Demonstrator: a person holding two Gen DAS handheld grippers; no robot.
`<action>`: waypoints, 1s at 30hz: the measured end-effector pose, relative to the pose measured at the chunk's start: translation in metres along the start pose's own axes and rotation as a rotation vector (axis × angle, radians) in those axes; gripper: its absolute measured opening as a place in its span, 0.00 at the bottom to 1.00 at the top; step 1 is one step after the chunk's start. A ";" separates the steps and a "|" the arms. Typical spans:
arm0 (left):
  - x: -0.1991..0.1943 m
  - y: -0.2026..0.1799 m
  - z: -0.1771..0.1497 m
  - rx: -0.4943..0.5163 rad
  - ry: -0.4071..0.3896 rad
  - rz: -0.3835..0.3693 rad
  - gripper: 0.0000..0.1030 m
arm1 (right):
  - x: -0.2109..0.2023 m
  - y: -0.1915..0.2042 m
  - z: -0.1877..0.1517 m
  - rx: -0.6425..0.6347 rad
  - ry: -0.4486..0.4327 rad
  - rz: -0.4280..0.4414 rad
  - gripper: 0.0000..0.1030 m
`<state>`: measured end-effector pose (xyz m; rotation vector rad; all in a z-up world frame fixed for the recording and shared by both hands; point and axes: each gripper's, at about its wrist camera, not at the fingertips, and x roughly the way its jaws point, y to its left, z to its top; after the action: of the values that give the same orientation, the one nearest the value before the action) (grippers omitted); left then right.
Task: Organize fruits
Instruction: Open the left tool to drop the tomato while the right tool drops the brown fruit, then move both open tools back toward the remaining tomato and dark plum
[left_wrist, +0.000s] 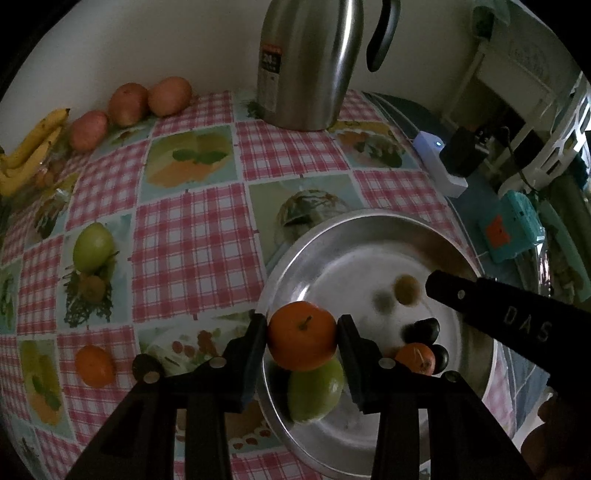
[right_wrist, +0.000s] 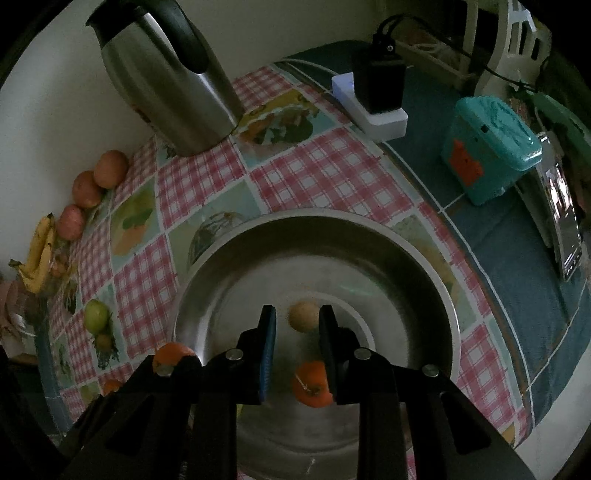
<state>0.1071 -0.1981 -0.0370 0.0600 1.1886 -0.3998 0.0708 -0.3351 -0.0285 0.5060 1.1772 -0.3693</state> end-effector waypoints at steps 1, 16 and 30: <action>0.000 0.000 0.000 0.000 0.001 0.001 0.42 | 0.000 0.000 0.000 0.000 0.000 -0.001 0.26; -0.015 0.016 0.006 -0.066 -0.002 0.013 0.66 | -0.008 -0.007 0.002 0.026 -0.011 -0.036 0.61; -0.042 0.105 0.001 -0.337 -0.017 0.086 0.75 | -0.014 0.008 -0.009 -0.034 0.005 -0.041 0.67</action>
<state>0.1304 -0.0893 -0.0152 -0.1831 1.2180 -0.1208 0.0633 -0.3227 -0.0167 0.4544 1.1982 -0.3827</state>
